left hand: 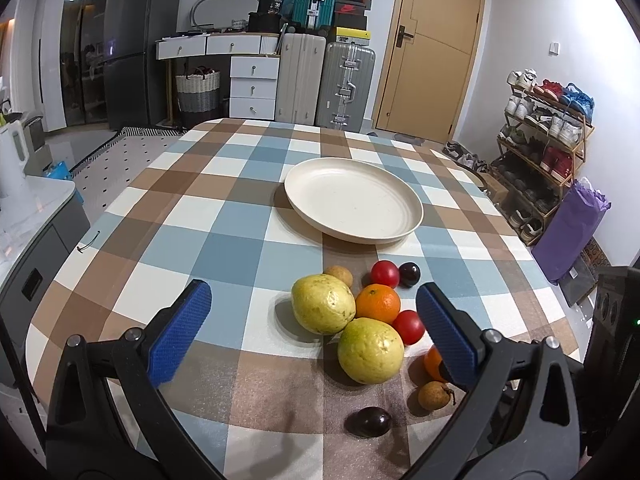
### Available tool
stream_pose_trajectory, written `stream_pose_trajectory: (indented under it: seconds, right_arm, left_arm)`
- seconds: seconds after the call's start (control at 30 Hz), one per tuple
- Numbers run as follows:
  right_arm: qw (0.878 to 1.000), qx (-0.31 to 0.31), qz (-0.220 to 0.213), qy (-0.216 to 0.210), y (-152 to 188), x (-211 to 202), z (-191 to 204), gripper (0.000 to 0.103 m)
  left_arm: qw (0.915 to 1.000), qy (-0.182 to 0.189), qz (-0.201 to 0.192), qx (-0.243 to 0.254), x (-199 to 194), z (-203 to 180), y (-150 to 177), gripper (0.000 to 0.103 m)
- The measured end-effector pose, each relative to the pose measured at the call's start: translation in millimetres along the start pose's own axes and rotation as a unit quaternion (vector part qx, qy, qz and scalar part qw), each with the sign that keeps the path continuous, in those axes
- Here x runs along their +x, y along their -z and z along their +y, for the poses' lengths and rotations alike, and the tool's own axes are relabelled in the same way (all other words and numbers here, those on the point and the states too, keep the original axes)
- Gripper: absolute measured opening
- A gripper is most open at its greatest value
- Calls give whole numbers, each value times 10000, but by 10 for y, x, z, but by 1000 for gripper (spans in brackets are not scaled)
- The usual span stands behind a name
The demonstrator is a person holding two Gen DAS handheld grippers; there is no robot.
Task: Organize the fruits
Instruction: 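Move the right gripper to the orange and close on it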
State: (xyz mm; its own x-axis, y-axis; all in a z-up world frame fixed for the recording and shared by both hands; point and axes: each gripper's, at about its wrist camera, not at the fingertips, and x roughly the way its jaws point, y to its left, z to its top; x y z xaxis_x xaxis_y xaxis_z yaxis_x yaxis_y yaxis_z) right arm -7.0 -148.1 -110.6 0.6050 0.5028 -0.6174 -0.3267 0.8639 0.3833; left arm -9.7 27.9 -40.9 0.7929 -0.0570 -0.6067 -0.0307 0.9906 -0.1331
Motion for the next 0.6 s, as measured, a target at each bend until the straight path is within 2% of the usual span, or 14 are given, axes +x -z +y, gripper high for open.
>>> stream_pose_trajectory:
  seconds: [0.2,0.3,0.37,0.43,0.6]
  right_arm:
    - [9999,82,92,-107,0,20,-14,73]
    - [9997,54,219,-95,13,63,0,63]
    - [9992,82,361,-140,26,107,-6,47]
    - [9990,110,405,-141,38,123,-20,43]
    - [9992,217,316,-152,32,91,-73,41]
  left_arm:
    - [10000,-8,6,-18,2,4,11,102]
    - [10000,-3,16,-21,4,15,10,102]
    - [10000,15,22,-29,1,28,24,102]
    - [10000,-6,21,-16,-5,29,38,102]
    - [10000,-17,19,-40,-23,72,50,102]
